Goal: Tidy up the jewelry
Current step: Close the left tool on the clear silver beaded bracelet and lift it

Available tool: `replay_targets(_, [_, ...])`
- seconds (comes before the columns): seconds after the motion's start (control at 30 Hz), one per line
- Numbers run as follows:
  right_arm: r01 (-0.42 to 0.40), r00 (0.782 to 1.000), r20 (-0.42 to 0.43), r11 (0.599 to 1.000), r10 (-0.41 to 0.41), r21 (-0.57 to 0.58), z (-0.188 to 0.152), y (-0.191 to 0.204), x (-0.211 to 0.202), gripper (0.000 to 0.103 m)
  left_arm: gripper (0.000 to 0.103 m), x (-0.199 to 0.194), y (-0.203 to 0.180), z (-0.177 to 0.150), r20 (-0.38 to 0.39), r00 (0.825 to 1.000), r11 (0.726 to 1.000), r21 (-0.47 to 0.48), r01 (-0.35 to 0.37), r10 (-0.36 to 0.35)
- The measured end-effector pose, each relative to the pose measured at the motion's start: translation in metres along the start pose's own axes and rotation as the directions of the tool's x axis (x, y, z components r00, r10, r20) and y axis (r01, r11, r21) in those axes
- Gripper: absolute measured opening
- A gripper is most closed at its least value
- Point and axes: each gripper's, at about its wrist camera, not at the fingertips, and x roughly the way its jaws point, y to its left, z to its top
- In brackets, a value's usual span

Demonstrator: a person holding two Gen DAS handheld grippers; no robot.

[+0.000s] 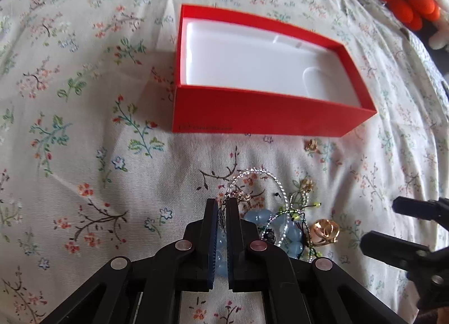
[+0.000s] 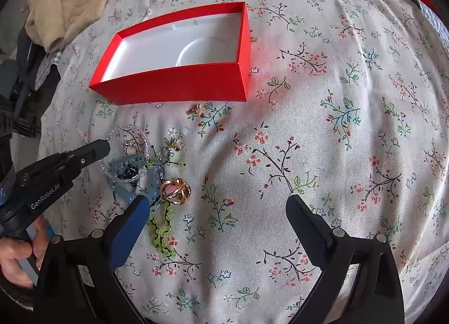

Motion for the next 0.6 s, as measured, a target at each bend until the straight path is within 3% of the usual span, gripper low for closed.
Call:
replay_targets(0.13, [-0.030, 0.999, -0.014, 0.999, 0.030, 0.013, 0.000, 0.004, 0.005, 0.092, 0.000, -0.014, 0.007, -0.003, 0.030, 0.999, 1.000, 0.016, -0.026, 0.026])
replay_targets(0.3, [-0.101, 0.995, 0.001, 0.995, 0.101, -0.017, 0.000, 0.021, 0.003, 0.078, 0.000, -0.022, 0.020, -0.006, 0.040, 0.998, 0.999, 0.006, -0.039, 0.039])
replay_targets(0.43, [-0.163, 0.986, 0.012, 0.982, 0.165, -0.099, 0.000, 0.047, 0.000, 0.075, 0.000, -0.025, 0.029, -0.008, 0.049, 0.996, 0.997, 0.000, -0.072, 0.072])
replay_targets(0.6, [-0.146, 0.989, -0.021, 0.973, 0.145, -0.177, -0.001, 0.069, 0.013, 0.075, 0.000, -0.028, 0.043, -0.013, 0.045, 0.993, 0.994, -0.008, -0.110, 0.110])
